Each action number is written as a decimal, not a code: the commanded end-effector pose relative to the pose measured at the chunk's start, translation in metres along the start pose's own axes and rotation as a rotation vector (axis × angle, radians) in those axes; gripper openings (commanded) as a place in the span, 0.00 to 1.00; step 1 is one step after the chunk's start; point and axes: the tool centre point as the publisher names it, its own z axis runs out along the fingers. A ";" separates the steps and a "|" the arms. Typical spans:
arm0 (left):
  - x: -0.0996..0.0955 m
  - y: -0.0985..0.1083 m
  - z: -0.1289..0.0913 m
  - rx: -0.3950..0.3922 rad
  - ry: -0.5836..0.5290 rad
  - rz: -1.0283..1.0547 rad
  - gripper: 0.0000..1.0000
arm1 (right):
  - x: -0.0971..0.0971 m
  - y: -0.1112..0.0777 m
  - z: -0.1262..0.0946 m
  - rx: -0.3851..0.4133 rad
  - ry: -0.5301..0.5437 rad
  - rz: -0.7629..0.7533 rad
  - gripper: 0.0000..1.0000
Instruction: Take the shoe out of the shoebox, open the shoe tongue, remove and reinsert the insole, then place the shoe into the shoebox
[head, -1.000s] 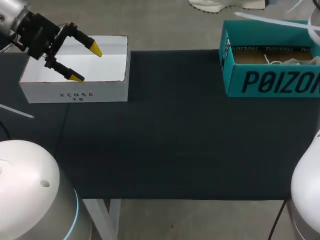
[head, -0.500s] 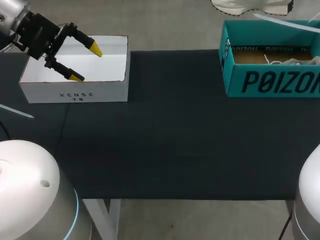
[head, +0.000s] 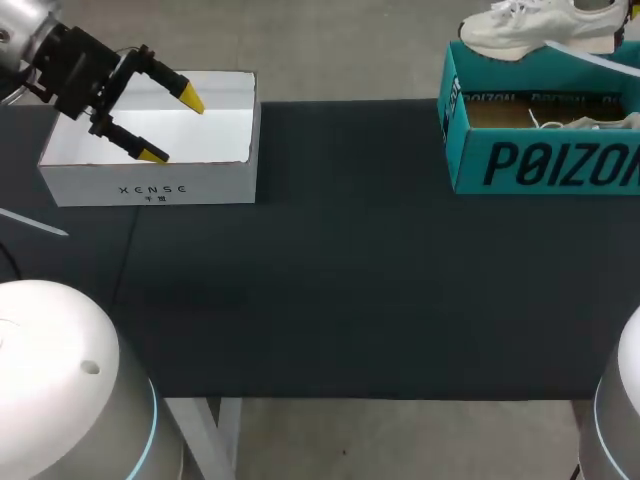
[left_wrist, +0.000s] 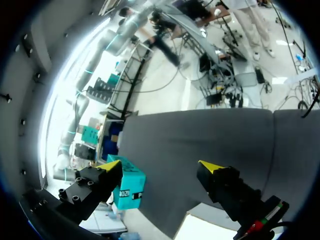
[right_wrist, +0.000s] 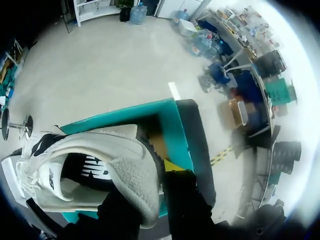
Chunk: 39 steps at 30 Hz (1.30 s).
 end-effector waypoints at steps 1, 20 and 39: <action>0.000 0.000 0.000 0.000 0.004 0.001 1.00 | -0.005 -0.013 0.013 -0.048 0.011 -0.015 0.00; 0.000 0.000 0.000 0.000 0.004 0.001 1.00 | -0.020 -0.008 0.076 -0.034 0.007 -0.058 0.00; 0.000 0.000 0.000 0.000 0.004 0.001 1.00 | 0.000 0.007 0.138 0.002 0.034 -0.113 0.00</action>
